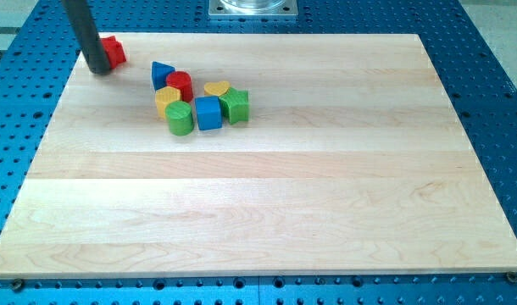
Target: Move triangle above heart
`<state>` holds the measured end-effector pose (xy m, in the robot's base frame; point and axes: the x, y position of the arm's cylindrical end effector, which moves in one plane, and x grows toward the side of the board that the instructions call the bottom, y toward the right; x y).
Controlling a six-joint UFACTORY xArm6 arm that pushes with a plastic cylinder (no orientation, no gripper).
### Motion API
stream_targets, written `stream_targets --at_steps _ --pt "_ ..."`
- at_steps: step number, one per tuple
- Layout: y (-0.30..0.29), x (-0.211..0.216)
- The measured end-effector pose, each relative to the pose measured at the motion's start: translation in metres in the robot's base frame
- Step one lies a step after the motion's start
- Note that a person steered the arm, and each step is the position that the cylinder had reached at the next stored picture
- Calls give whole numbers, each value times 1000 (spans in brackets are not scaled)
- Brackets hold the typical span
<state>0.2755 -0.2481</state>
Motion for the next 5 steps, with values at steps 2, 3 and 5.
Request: stream_targets --at_steps 2,3,5 --pt "4 0" --pt "13 1" --pt "46 39"
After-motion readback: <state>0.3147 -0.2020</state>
